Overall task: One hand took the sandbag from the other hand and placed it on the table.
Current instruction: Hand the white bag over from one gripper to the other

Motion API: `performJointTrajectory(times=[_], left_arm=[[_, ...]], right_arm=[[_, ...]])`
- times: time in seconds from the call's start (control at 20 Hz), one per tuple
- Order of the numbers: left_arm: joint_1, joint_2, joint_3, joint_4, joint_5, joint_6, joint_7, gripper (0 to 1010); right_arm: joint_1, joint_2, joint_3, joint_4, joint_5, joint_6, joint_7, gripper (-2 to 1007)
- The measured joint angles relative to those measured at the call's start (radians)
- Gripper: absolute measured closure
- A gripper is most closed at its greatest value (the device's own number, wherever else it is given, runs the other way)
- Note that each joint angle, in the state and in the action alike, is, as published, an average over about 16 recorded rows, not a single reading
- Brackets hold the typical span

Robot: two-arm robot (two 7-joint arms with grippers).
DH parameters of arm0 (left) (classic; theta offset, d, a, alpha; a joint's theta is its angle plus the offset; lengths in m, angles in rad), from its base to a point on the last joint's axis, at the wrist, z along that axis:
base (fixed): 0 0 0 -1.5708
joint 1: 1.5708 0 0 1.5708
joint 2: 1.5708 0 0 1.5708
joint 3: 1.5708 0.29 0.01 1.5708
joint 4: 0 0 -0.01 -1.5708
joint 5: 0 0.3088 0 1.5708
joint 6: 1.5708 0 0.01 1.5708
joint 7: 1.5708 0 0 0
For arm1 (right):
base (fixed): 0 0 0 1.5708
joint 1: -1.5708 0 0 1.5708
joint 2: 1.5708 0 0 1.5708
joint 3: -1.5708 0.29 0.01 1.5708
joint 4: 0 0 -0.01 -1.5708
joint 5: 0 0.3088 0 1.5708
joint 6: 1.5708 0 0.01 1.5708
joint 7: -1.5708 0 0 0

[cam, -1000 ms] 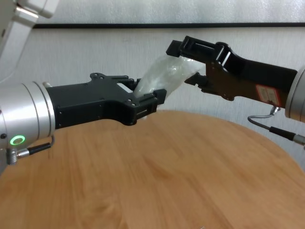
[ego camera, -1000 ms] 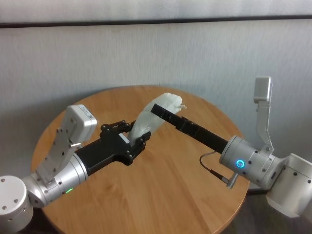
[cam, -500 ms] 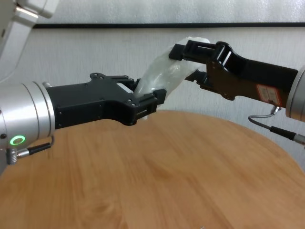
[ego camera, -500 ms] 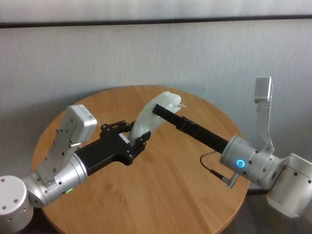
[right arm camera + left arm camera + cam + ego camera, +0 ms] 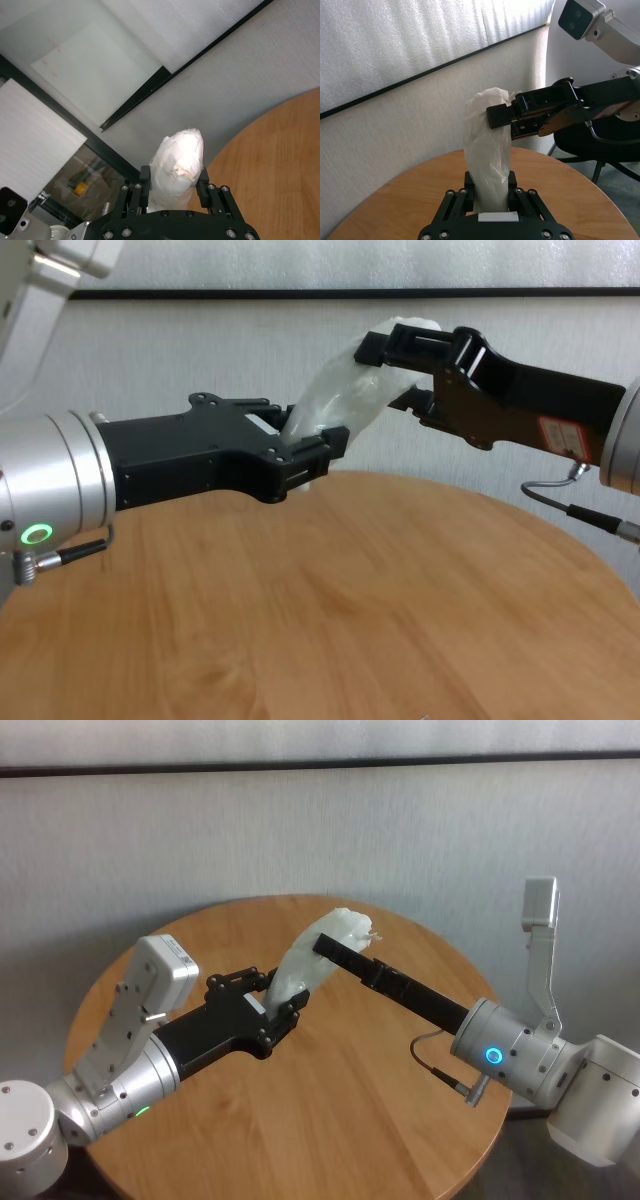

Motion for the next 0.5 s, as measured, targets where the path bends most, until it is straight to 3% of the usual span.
performJointTrajectory(times=[0.5], left_arm=[[0.0, 0.0, 0.0, 0.0, 0.0, 0.0, 0.0, 625]], right_arm=[[0.0, 0.0, 0.0, 0.0, 0.0, 0.0, 0.0, 469]])
